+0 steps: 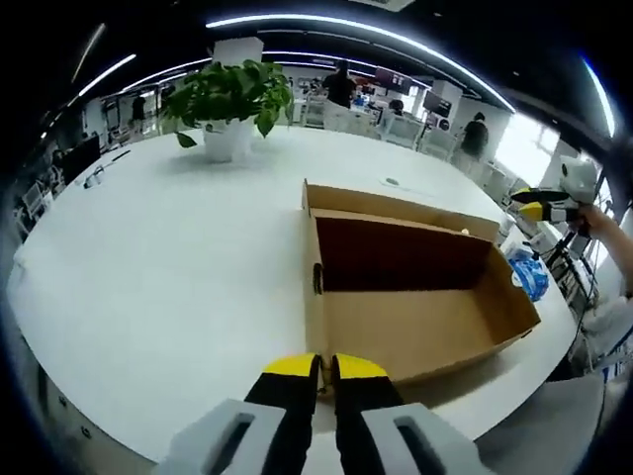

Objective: Operate the shoe box by opening the lid, removing the specified soft item, and placing it in the target area until the item is outside and the box remains undamaged.

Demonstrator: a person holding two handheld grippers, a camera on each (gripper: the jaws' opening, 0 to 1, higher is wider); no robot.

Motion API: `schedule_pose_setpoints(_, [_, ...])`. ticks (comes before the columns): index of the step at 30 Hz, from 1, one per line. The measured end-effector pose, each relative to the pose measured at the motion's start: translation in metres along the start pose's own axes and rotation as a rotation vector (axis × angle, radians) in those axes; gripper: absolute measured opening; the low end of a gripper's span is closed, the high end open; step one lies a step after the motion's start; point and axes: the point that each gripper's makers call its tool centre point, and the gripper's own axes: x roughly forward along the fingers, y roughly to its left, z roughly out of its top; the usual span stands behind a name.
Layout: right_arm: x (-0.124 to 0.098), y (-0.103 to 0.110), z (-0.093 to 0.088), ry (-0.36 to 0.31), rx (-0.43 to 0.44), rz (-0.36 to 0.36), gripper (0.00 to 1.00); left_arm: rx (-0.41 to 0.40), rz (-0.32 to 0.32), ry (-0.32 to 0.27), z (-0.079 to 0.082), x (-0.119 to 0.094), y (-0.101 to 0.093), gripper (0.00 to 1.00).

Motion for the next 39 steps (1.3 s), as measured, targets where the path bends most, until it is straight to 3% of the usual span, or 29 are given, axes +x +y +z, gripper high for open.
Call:
schedule_pose_setpoints(27, [0.053,-0.013,-0.017,0.120,0.060,-0.010,0.25,-0.010,0.033,0.046,-0.001,0.003,0.002,0.04])
schedule_pose_setpoints(39, [0.079,-0.015,-0.015,0.141,0.176,-0.024,0.25,-0.003,0.032,0.060,-0.001,0.003,0.001,0.04])
